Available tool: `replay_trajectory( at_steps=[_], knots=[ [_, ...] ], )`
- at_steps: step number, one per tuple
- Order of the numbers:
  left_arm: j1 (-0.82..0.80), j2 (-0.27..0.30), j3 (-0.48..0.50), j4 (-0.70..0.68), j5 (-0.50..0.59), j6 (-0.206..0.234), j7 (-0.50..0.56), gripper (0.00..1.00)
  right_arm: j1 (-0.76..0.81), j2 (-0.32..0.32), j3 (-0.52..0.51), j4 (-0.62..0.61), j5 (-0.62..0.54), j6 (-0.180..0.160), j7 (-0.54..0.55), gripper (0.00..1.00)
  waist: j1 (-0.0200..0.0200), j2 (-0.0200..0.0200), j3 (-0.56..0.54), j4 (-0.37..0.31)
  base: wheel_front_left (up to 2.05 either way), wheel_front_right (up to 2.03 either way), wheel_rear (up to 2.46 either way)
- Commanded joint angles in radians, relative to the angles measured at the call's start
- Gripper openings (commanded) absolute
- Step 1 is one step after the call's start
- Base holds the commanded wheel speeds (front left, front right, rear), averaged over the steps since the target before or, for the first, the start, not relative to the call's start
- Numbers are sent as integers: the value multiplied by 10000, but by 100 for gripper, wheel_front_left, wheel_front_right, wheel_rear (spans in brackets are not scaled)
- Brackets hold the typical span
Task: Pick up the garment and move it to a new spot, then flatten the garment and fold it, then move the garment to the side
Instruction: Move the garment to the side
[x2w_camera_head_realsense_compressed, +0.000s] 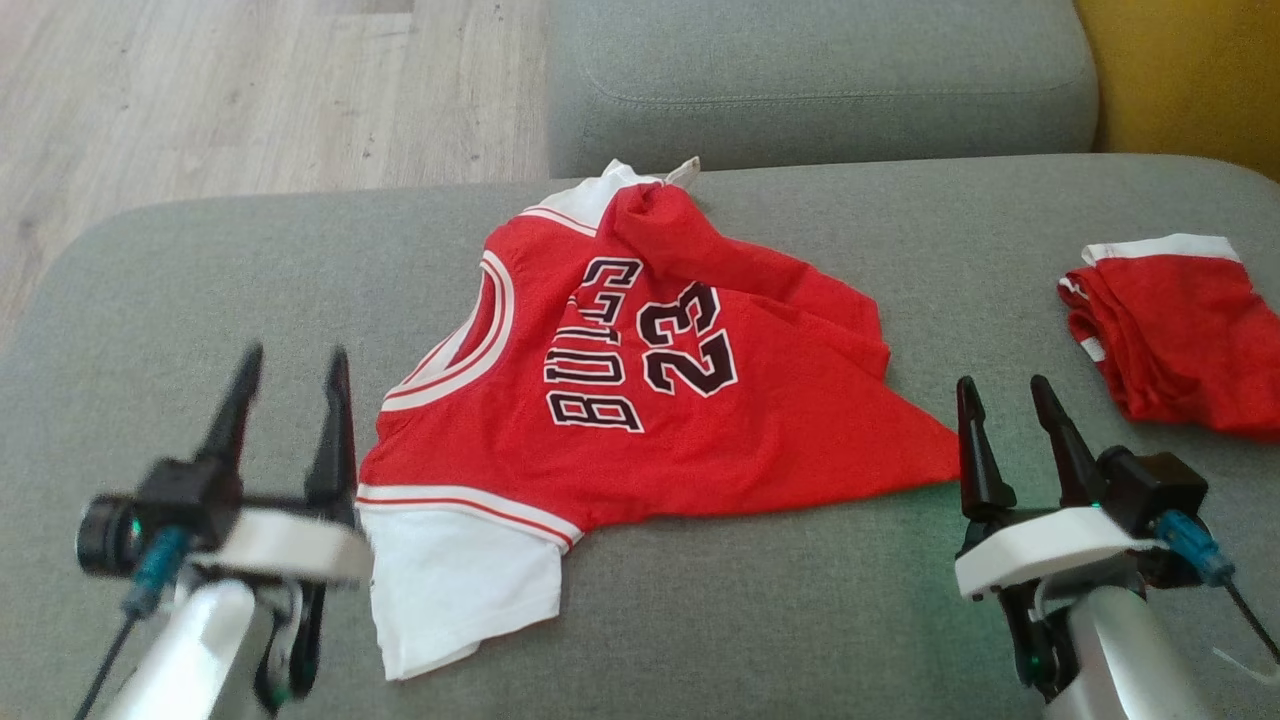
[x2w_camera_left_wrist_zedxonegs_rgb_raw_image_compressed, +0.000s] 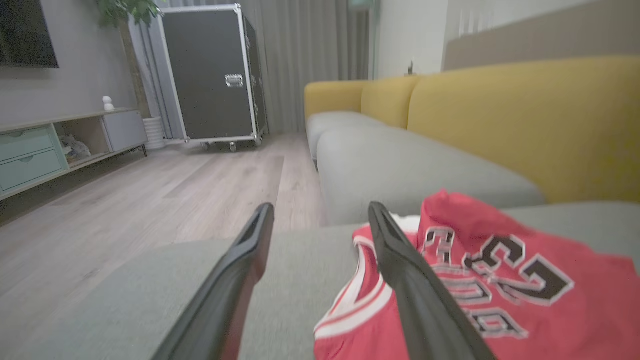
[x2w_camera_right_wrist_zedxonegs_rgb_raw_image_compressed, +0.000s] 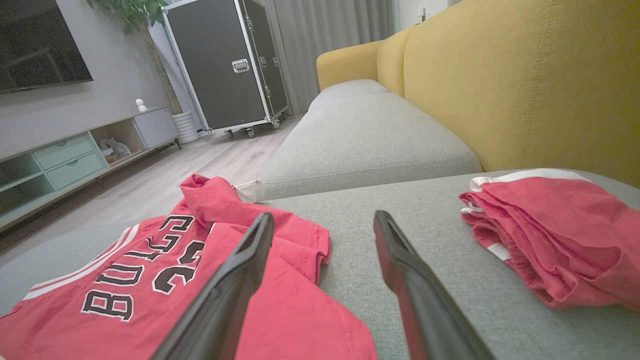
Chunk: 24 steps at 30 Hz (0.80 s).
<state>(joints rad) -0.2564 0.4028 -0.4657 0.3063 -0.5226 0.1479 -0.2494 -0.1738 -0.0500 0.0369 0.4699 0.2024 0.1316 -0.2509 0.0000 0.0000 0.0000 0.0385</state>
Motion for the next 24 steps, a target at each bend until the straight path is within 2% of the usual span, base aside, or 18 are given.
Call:
replay_trajectory(
  at_steps=[1,4,7,10,14,17,18,24],
  knots=[
    [-508,34,828,-644,169,152,-116,100,-207,-3,219,-382,7,-9,-109,100,0,0,23,-5,0,0,0],
    [87,-1099,2080,-1656,211,34,-120,100,-190,-3,226,-562,10,-9,-109,100,0,0,110,-4,0,0,0],
    [638,-2020,2977,-2187,621,-481,-121,100,-184,-3,241,-731,-12,-9,-109,100,0,0,225,46,0,0,0],
    [956,-2665,3383,-2116,1091,-1137,-122,100,-290,-3,209,-798,-144,-9,-109,100,0,0,393,163,0,0,0],
    [978,-3076,3734,-1845,1686,-1817,-122,100,-643,-3,180,-682,-575,-9,-109,100,0,0,661,417,0,0,0],
    [916,-3228,3909,-1738,1861,-2019,-123,100,-941,-3,132,-455,-850,-9,-109,100,0,0,885,570,0,0,0],
    [813,-3337,3993,-1645,2026,-2186,-123,100,-1395,-3,-53,-85,-975,-9,-16,100,0,0,1119,722,0,0,0],
    [365,-3498,3838,-1574,2282,-2550,-123,100,-3263,-75,-629,1537,-1756,-9,1247,100,0,0,1890,1238,0,0,0]
  ],
)
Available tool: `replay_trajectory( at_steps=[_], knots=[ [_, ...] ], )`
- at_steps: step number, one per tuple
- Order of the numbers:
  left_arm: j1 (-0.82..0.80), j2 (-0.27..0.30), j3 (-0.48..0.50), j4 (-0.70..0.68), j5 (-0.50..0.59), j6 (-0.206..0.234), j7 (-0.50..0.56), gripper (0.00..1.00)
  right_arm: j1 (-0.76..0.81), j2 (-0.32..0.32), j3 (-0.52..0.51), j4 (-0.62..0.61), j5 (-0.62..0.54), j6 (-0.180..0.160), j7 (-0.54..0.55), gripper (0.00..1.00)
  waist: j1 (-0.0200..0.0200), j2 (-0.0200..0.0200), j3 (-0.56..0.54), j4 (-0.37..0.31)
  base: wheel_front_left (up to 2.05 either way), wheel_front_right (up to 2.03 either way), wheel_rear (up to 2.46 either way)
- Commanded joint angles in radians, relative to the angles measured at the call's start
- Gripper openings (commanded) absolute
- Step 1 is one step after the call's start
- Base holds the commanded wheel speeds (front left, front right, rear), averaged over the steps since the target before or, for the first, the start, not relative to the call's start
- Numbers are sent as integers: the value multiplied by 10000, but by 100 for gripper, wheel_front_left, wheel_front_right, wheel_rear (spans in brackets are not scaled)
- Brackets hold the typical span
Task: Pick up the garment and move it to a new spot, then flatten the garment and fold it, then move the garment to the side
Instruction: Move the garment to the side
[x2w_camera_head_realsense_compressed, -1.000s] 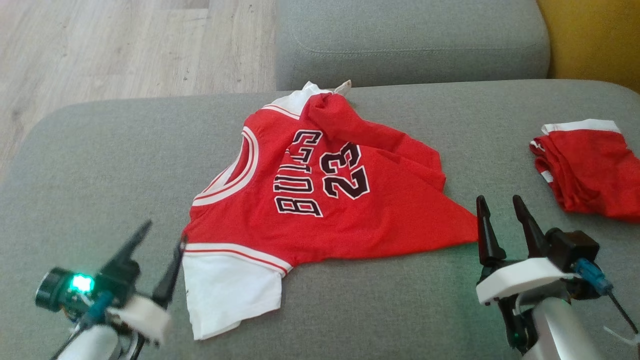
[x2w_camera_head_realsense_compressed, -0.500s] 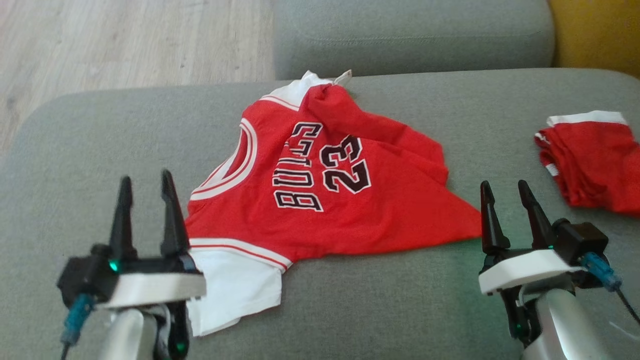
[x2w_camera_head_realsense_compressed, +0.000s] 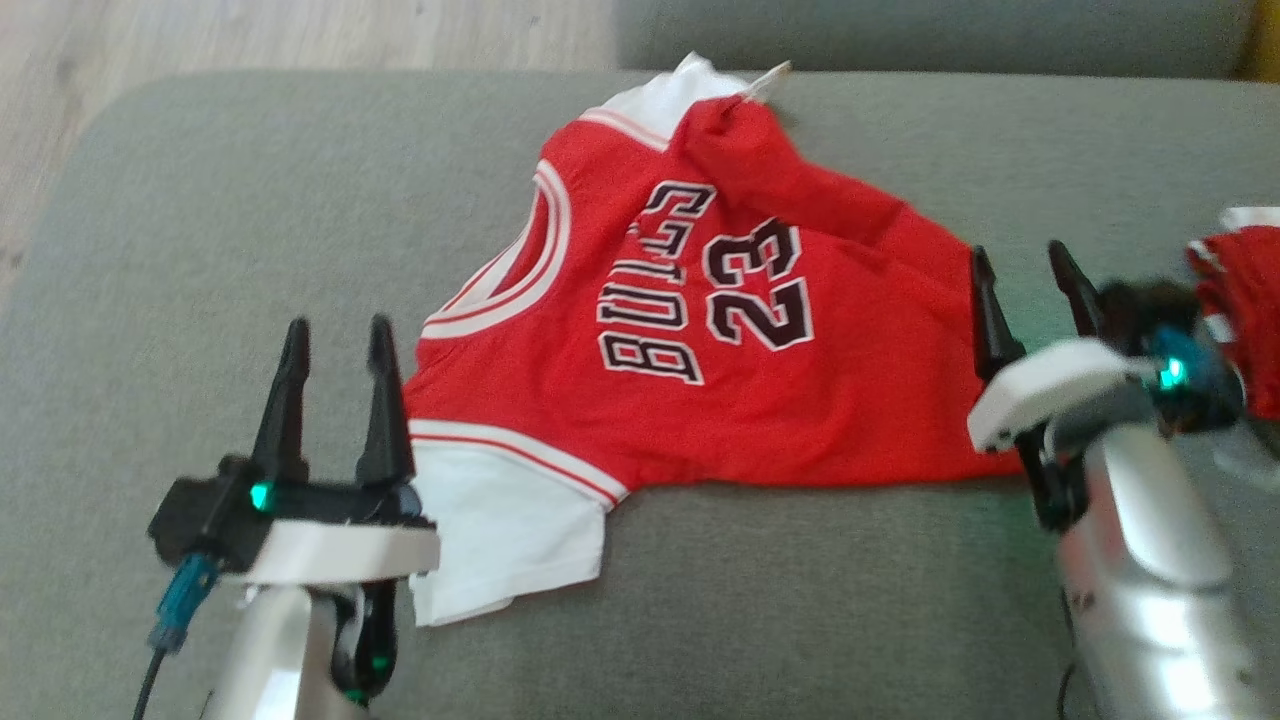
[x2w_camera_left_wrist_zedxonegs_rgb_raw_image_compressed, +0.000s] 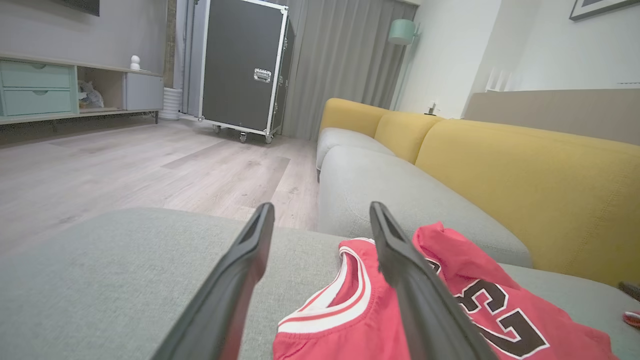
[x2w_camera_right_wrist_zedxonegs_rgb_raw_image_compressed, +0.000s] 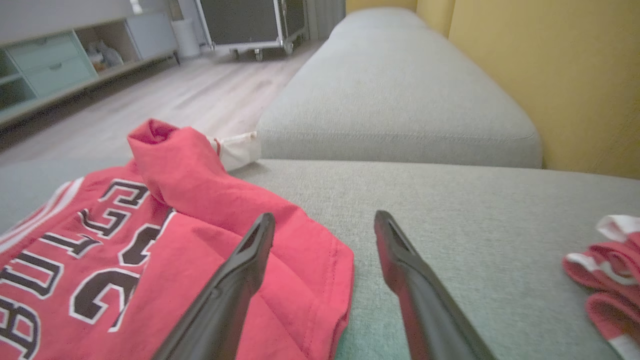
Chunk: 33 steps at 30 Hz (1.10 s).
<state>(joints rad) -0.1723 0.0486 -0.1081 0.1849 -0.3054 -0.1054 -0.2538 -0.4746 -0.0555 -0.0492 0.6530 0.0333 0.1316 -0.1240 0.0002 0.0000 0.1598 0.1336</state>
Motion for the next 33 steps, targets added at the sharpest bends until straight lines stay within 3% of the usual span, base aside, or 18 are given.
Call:
replay_trajectory(
  at_steps=[1,9,16,17,18,27,33],
  knots=[
    [-563,35,171,-439,149,-68,-79,100,-566,-87,176,38,-213,-9,309,100,-2,0,393,393,0,0,0],
    [-942,19,-493,-743,-417,-184,-79,100,-2565,-610,-487,2414,-655,-9,1876,100,-2,0,825,1122,0,0,0],
    [-1199,18,-751,-859,-774,-102,-79,100,-3521,-1336,-121,4108,-1241,-9,2610,100,-2,0,1131,1583,0,0,0],
    [-1216,18,-775,-871,-780,-89,-79,100,-3615,-1394,-16,4310,-1281,-9,2698,58,-2,0,1164,1621,0,0,0],
    [-1227,18,-786,-877,-778,-71,-79,100,-3716,-1468,85,4477,-1301,-9,2725,0,-2,0,1197,1654,0,0,0],
    [-1360,17,-792,-929,-774,97,-80,100,-5145,-2754,225,4833,-1474,-9,1893,0,-2,0,1531,1850,0,0,0],
    [-1457,17,-929,-1134,-892,226,-80,100,-6275,-3793,-356,4763,-2092,-9,1458,0,-2,0,1671,2035,0,0,0]
  ],
)
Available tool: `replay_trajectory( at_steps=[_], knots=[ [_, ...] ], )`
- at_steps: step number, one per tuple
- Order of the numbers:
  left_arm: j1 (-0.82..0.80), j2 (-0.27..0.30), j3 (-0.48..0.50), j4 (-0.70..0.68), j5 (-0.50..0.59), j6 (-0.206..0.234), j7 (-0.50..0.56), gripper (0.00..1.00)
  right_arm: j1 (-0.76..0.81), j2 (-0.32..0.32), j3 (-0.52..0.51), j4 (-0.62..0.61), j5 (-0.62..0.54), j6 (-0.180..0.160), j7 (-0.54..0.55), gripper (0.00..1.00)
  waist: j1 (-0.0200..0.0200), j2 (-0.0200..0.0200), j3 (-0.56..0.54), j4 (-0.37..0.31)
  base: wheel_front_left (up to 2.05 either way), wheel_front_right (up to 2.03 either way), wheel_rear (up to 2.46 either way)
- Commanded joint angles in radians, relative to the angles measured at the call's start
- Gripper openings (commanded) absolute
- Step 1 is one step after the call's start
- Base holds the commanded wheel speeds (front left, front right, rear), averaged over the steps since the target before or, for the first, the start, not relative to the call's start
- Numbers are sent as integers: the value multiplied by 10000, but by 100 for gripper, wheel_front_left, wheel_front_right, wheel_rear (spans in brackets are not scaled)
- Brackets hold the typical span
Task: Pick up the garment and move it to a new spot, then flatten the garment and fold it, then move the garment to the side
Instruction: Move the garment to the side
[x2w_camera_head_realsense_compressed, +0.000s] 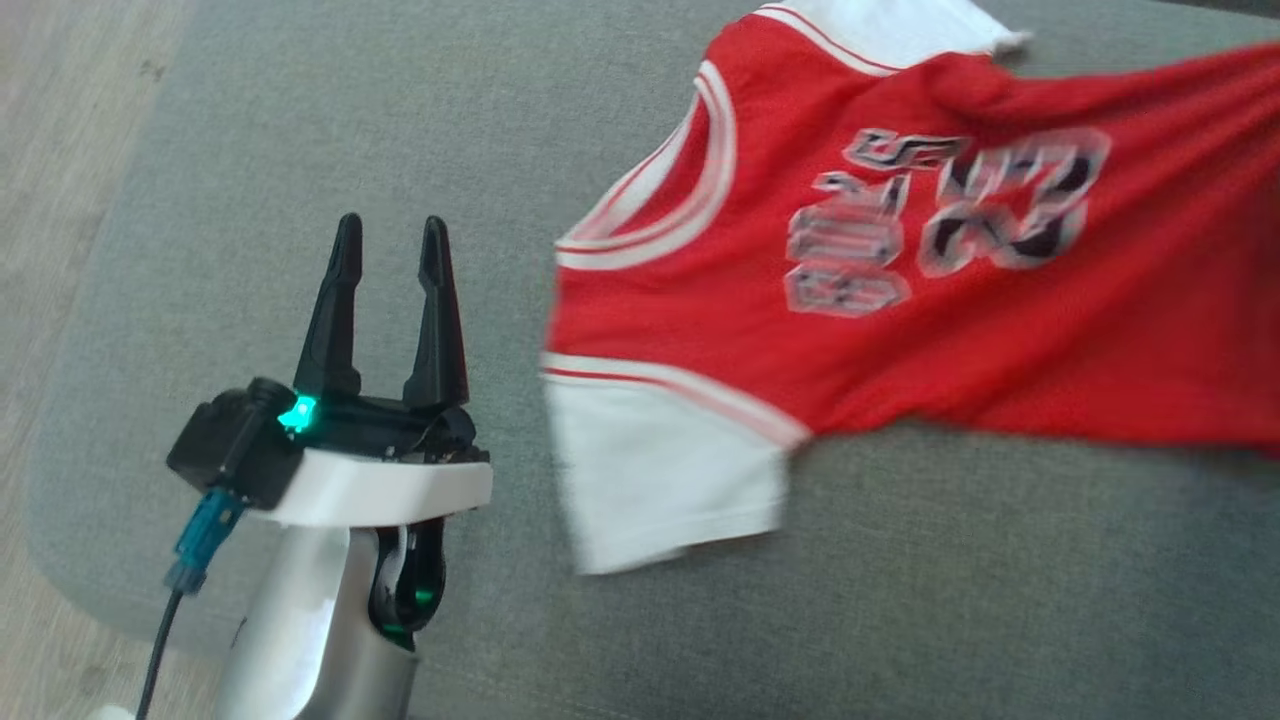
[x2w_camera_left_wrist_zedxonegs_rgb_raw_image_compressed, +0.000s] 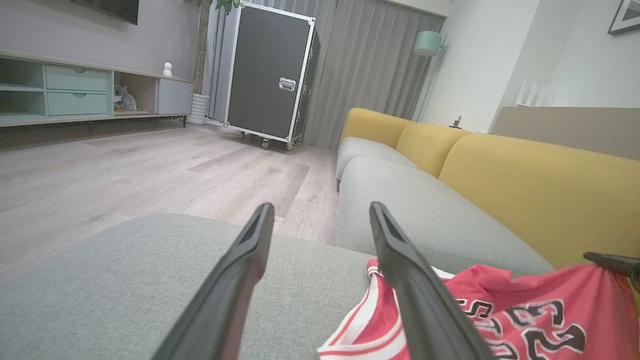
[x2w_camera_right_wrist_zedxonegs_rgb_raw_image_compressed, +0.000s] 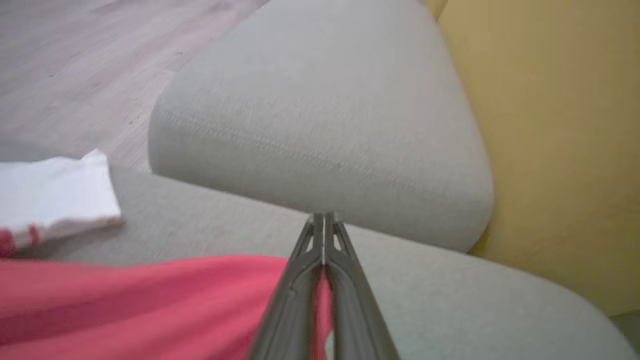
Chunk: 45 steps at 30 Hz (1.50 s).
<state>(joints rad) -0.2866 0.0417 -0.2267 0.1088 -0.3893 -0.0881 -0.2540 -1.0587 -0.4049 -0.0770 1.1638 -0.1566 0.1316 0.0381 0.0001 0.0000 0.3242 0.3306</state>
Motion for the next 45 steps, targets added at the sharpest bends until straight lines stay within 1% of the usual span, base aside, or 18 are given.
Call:
replay_trajectory(
  at_steps=[1,2,4,6,7,8,13,17,21,25,27,29,33,37,40,43,45],
  knots=[
    [-333,86,236,-373,-60,51,-78,100,-578,-422,-202,-356,-354,-9,-214,0,-1,0,33,96,0,0,0],
    [-333,86,236,-373,-60,51,-78,100,-578,-422,-202,-356,-354,-9,-214,0,-1,0,33,96,0,0,0],
    [-365,86,228,-385,-82,50,-78,100,-786,-598,-475,-367,-697,-9,-275,0,-1,0,32,144,0,0,0],
    [-375,86,228,-396,-99,50,-78,100,-894,-637,-782,-315,-995,-9,-213,0,-1,0,16,169,0,0,0],
    [-373,86,228,-396,-103,51,-78,100,-910,-620,-915,-279,-1149,-9,-162,44,-1,0,2,174,0,0,0],
    [-363,86,226,-399,-107,59,-78,100,-916,-571,-1023,-208,-1277,-9,-84,100,-1,0,-15,170,0,0,0],
    [-268,86,232,-343,-122,67,-78,100,-713,-186,-1424,-123,-1792,-9,-379,100,-1,0,-225,-20,0,0,0],
    [-159,86,289,-238,-56,57,-78,100,-459,365,-1641,-87,-1788,-9,-1232,100,-1,0,-579,-326,0,0,0],
    [29,86,429,-110,56,34,-78,100,-44,1103,-1721,-26,-1415,-9,-2435,100,-1,0,-1101,-722,0,0,0],
    [358,85,573,0,105,47,-78,100,697,1878,-1586,-325,-830,-9,-2943,100,-1,0,-1655,-1158,0,0,0],
    [545,85,633,80,123,49,-78,100,1258,2329,-1437,-833,-421,-9,-2985,100,-1,0,-1933,-1366,0,0,0],
    [734,85,708,152,113,57,-78,100,2032,2722,-1183,-1755,24,-9,-2991,100,-1,0,-2194,-1576,0,0,0],
    [1127,85,843,360,121,51,-78,100,3873,3203,-735,-3533,1039,-9,-2995,100,-1,0,-2652,-1960,0,0,0],
    [1528,85,893,639,87,63,-78,100,5717,3443,-345,-5041,1763,-9,-2996,100,-1,0,-3004,-2301,0,0,0],
    [1767,85,856,911,17,75,-78,100,6969,3521,-168,-5897,2251,-9,-2997,100,-1,0,-3122,-2493,0,0,0],
    [1876,85,597,1297,-70,46,-78,100,7946,3539,-70,-6490,2905,-9,-2997,100,-1,0,-3213,-2587,0,0,0],
    [1894,85,569,1447,-111,86,-78,100,8318,3542,191,-6741,3069,-9,-2997,100,-1,0,-3230,-2708,0,0,0]
  ],
)
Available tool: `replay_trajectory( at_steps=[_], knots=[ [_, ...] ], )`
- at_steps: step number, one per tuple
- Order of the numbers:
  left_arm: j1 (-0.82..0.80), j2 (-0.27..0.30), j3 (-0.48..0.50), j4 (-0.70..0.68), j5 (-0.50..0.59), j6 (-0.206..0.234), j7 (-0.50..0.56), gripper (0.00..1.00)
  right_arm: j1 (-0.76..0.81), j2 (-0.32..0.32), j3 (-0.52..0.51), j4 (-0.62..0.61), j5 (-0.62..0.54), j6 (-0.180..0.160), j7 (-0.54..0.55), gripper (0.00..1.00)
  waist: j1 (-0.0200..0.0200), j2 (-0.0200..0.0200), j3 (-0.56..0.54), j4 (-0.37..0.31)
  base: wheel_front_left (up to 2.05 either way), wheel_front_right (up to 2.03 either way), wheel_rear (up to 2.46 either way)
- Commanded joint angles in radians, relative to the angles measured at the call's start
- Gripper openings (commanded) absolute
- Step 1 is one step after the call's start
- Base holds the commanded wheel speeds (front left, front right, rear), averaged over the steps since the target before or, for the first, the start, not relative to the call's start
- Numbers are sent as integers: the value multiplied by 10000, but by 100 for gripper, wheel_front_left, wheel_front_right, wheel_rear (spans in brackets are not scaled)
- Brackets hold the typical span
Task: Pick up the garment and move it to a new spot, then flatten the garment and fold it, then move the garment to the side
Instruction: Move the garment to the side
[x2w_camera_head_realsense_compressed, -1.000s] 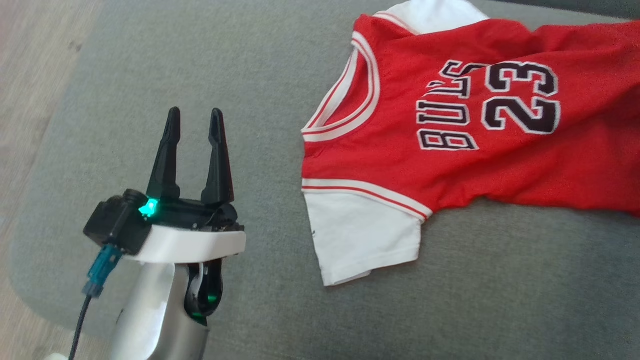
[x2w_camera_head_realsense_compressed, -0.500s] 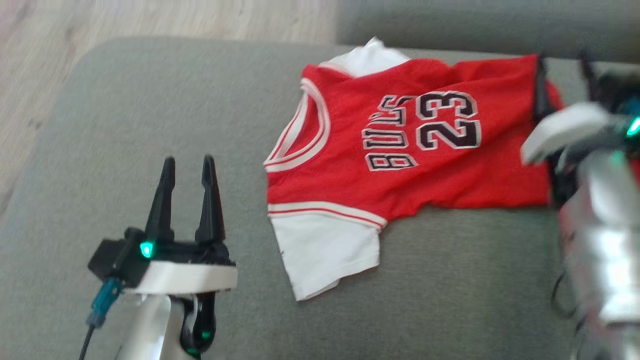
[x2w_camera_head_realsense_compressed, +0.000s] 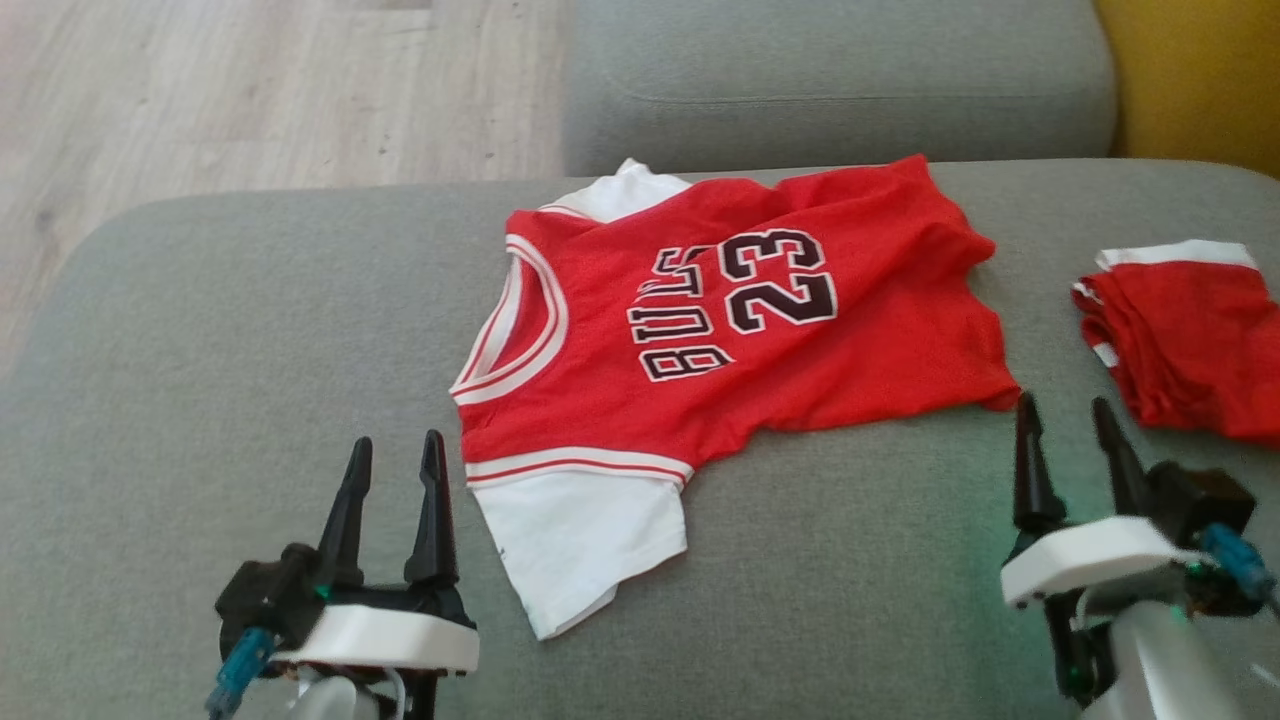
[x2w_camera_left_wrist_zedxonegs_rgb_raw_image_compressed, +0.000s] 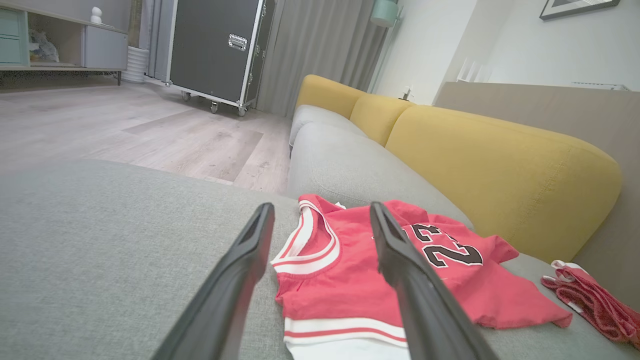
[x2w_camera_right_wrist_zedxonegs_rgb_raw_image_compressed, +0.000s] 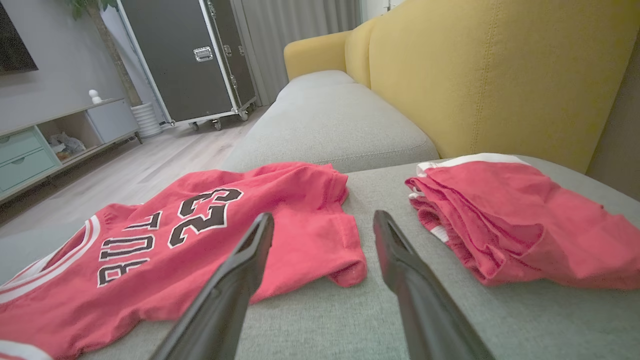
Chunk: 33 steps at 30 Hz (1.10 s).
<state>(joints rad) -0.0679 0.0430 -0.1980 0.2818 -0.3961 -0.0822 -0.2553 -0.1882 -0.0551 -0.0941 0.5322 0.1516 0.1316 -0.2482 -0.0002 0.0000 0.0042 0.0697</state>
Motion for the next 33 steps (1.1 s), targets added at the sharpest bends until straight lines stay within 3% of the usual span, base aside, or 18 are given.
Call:
replay_trajectory(
  at_steps=[1,6,10,19,28,29,30,31,32,33],
  knots=[
    [-293,72,281,-283,-44,26,-65,100,-388,44,362,-425,-12,-9,-134,100,2,0,-30,-100,0,0,0],
    [-397,72,80,188,11,52,-65,100,-193,46,670,-868,90,-9,-135,100,2,0,-7,-293,0,0,0],
    [-600,72,-436,1543,-153,69,32,100,-208,47,779,-1032,192,-9,-135,100,2,0,47,-427,0,0,0],
    [-1118,74,-1214,3215,-630,-96,1629,100,-218,48,653,-992,248,-9,-135,100,2,0,217,-635,0,0,0],
    [-1234,92,-1693,3740,-776,-130,2882,100,-343,48,646,-986,310,-9,-135,100,2,0,235,-848,0,0,0],
    [-1231,91,-1757,3745,-811,-159,2985,92,-355,48,647,-983,310,-9,-135,100,2,0,239,-867,0,0,0],
    [-1225,91,-1836,3755,-840,-192,3110,52,-367,48,652,-981,310,-9,-135,100,2,0,244,-884,0,0,0],
    [-1227,91,-1902,3744,-873,-226,3200,22,-376,48,657,-980,311,-9,-135,100,2,0,248,-897,0,0,0],
    [-1222,91,-1908,3708,-939,-250,3214,0,-383,48,659,-980,310,-9,-135,100,2,0,258,-908,0,0,0],
    [-1223,92,-1894,3675,-1003,-263,3219,0,-390,48,656,-981,309,-9,-135,100,2,0,273,-916,0,0,0]
  ],
)
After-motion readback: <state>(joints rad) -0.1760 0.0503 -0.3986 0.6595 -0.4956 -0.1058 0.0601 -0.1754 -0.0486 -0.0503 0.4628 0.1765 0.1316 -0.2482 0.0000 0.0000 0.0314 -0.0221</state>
